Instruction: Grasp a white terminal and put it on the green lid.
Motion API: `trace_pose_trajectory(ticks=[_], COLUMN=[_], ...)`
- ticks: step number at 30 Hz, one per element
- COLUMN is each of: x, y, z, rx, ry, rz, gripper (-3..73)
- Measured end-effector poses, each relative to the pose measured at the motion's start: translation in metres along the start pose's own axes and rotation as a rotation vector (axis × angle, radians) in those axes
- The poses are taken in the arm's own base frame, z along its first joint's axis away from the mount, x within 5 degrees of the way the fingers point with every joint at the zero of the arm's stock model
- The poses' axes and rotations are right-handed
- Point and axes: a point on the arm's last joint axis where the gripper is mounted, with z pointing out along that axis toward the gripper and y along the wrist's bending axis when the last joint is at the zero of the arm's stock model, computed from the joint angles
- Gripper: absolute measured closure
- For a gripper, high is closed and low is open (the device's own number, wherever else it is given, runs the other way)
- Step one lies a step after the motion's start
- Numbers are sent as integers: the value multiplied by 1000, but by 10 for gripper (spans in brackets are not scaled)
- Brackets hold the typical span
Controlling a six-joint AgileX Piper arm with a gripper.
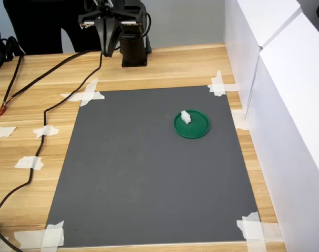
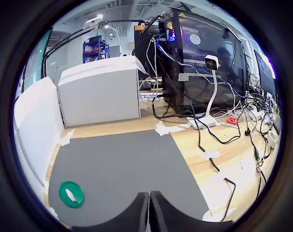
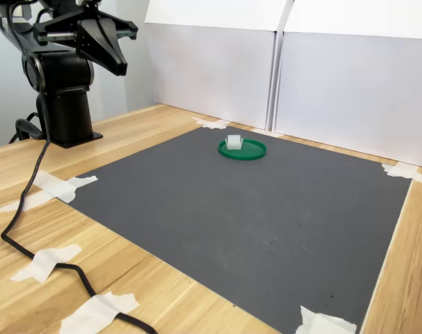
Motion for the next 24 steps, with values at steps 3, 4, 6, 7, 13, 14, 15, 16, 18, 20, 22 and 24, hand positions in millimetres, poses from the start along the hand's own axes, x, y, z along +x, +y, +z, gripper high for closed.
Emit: trace_pose_trajectory(ticks=[3, 4, 6, 7, 13, 14, 15, 16, 18, 20, 22, 24], x=[-1, -1, -1, -2, 5, 8, 13, 18, 27, 33, 34, 35], y=[1, 1, 0, 0, 1, 1, 1, 1, 1, 1, 1, 1], z=[-4, -6, -10, -13, -25, -25, -23, -21, -17, -15, -14, -14], rx=[-6, -7, -4, -3, -5, -8, -11, -15, -21, -24, -25, -26], ry=[-31, -44, -73, -92, -182, -182, -179, -171, -149, -128, -122, -119], rz=[12, 11, 2, -2, -4, 1, 8, 16, 30, 36, 38, 40], gripper=[711, 711, 711, 711, 711, 711, 711, 711, 711, 711, 711, 711])
